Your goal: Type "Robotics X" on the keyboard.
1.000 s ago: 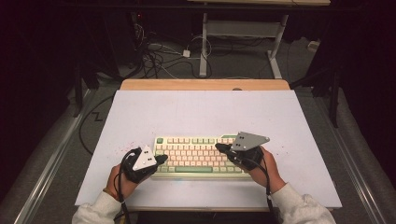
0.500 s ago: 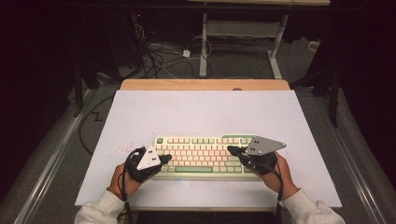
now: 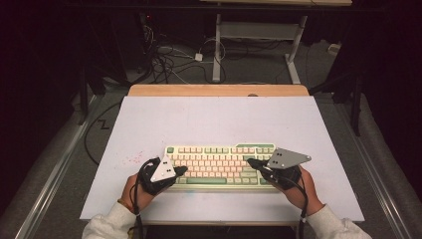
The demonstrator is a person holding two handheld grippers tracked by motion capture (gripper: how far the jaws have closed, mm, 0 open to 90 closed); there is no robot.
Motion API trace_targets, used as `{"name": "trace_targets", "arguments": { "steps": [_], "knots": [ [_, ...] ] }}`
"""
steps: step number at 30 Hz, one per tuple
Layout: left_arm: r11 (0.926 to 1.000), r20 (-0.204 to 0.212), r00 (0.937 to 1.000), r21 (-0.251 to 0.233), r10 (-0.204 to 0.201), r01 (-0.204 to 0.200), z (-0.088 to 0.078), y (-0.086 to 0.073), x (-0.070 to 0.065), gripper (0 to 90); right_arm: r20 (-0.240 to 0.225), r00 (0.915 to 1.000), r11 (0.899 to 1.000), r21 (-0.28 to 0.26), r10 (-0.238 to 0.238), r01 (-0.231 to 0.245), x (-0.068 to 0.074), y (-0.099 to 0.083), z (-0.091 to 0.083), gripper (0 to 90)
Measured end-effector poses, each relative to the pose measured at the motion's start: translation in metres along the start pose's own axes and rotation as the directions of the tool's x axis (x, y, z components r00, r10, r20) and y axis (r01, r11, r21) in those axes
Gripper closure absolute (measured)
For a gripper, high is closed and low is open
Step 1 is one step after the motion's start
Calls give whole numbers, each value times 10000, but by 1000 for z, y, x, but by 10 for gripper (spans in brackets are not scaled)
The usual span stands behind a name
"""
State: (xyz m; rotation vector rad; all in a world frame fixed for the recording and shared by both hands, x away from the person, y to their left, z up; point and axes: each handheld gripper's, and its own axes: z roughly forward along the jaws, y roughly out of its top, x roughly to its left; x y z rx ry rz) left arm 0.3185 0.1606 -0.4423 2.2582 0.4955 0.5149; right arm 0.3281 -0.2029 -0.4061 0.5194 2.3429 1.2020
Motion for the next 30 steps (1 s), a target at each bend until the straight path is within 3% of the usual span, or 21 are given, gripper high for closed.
{"name": "trace_targets", "arguments": {
  "steps": [15,30],
  "knots": [
    [9997,335,9992,39,219,-221,10,8,-5,867,-45,10000,10000,35,-40,40,3,-3,-4,899],
    [9984,592,9978,464,290,-318,27,13,-5,867,-127,9999,9997,199,-107,110,3,-4,-1,899]
  ]
}}
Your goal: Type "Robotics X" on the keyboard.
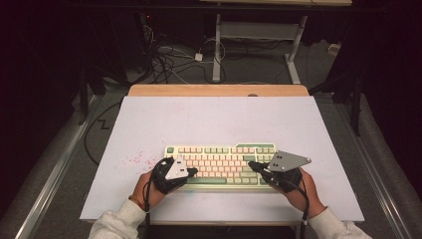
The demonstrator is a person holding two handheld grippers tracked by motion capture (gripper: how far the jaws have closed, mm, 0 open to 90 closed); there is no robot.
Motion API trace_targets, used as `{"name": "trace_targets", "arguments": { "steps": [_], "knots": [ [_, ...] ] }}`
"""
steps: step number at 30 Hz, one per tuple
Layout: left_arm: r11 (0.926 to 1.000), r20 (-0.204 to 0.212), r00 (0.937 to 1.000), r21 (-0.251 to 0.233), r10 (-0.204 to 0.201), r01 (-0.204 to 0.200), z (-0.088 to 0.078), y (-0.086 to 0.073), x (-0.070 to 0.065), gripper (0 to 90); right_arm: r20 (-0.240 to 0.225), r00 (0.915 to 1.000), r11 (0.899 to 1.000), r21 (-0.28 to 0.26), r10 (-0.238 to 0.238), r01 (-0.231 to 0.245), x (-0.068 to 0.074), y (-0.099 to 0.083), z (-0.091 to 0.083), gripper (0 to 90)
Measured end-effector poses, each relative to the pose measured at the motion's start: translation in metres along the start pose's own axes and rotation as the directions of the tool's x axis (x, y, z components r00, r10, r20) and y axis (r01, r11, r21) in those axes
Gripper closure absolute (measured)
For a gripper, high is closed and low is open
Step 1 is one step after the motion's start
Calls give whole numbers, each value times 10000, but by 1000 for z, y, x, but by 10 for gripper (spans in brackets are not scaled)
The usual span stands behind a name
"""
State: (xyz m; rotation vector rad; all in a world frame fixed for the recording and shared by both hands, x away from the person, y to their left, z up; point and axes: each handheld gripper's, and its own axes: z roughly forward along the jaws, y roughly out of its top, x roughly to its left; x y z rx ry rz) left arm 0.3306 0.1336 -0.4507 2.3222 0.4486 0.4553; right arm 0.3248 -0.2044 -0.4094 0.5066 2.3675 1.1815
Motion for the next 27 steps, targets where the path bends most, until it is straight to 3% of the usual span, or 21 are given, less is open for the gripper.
{"name": "trace_targets", "arguments": {
  "steps": [27],
  "knots": [
    [9994,81,10000,329,-45,43,9,-1,3,867,-86,9999,9998,201,-84,86,3,0,5,900]
  ]
}}
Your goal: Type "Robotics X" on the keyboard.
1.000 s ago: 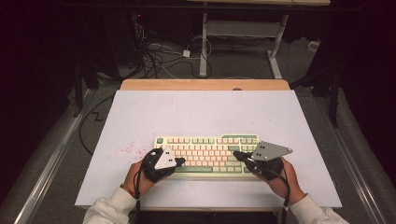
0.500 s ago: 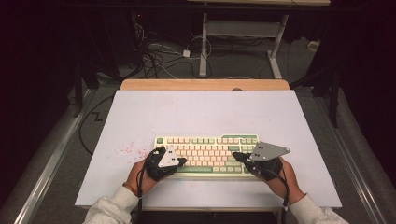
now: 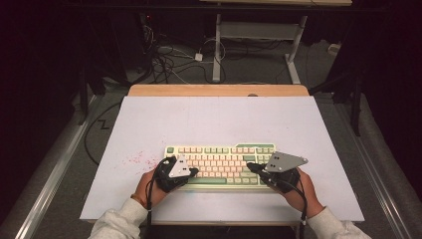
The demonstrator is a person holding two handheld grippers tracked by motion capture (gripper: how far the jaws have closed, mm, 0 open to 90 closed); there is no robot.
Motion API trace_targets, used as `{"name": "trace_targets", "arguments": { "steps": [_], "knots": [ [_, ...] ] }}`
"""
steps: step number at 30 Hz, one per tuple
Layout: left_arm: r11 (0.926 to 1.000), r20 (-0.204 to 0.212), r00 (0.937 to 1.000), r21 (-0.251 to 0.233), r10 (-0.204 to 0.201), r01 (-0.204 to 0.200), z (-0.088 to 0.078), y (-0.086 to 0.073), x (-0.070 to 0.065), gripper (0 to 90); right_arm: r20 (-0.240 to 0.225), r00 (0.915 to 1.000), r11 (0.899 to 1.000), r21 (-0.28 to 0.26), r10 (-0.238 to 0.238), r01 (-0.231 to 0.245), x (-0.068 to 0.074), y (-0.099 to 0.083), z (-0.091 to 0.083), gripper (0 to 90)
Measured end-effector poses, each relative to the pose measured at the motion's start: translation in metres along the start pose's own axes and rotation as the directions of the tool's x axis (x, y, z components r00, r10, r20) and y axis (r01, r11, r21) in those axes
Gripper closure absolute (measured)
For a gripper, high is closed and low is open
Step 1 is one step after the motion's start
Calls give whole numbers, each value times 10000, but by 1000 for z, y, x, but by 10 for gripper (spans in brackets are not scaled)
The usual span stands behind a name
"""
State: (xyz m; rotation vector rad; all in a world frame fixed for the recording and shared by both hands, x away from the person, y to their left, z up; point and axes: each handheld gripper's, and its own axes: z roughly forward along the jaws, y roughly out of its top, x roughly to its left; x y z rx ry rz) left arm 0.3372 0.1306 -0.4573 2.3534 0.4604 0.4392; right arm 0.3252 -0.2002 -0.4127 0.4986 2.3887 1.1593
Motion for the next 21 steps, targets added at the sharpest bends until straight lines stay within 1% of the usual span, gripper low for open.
{"name": "trace_targets", "arguments": {
  "steps": [2,3,6,8,11,13,18,21],
  "knots": [
    [10000,7,10000,35,-31,31,1,0,0,868,-27,10000,10000,26,8,-8,0,0,0,899],
    [9999,-8,10000,130,-8,8,2,0,0,867,-18,10000,10000,42,-4,4,0,0,1,900],
    [9998,45,10000,166,-76,76,2,0,1,868,-55,10000,10000,69,-15,15,1,0,1,899],
    [9997,-3,9999,200,-118,118,2,1,1,868,-62,10000,9999,105,-17,17,1,0,2,899],
    [9999,-87,10000,150,-27,29,1,1,0,868,-47,10000,9999,99,-33,34,1,0,2,900],
    [10000,-156,9999,-7,-48,48,-2,2,0,868,-14,10000,10000,63,-38,39,1,0,1,899],
    [9999,-254,9997,-142,-5,2,-7,3,0,868,-8,10000,10000,26,-27,27,0,1,0,899],
    [9996,-306,9995,-268,-61,53,-11,3,2,868,14,10000,10000,-10,-31,31,0,1,-1,900]
  ]
}}
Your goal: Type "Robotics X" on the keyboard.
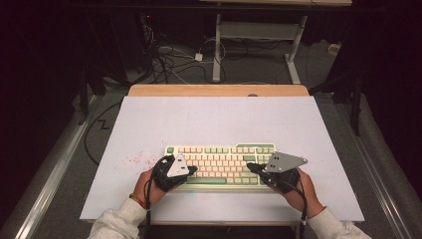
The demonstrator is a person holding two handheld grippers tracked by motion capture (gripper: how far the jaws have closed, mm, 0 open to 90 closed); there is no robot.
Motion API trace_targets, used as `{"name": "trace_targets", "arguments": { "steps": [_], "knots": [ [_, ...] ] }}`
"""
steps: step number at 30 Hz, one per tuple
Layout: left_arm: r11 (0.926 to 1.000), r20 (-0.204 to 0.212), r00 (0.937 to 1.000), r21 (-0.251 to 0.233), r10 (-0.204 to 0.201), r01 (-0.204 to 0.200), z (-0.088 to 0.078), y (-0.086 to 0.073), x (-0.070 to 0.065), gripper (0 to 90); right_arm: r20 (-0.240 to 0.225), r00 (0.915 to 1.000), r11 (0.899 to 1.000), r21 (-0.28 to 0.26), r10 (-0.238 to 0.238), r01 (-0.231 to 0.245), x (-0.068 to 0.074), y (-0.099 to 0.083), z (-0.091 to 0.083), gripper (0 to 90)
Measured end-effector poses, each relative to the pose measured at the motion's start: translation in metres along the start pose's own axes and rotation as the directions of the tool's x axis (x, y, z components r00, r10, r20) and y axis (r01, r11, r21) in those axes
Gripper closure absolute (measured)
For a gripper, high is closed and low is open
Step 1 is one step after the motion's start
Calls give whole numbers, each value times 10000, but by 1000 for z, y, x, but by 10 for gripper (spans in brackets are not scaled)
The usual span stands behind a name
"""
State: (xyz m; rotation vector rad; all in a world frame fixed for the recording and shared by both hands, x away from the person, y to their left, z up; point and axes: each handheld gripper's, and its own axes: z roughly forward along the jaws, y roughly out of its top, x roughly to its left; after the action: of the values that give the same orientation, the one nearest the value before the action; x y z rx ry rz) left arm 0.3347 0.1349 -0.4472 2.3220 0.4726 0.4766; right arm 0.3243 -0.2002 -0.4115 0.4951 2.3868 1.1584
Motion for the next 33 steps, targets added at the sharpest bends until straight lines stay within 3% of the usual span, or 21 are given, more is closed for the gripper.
{"name": "trace_targets", "arguments": {
  "steps": [33],
  "knots": [
    [9980,-532,9972,-385,-520,500,-23,-12,13,867,32,10000,9999,-101,-31,32,-1,0,-1,900]
  ]
}}
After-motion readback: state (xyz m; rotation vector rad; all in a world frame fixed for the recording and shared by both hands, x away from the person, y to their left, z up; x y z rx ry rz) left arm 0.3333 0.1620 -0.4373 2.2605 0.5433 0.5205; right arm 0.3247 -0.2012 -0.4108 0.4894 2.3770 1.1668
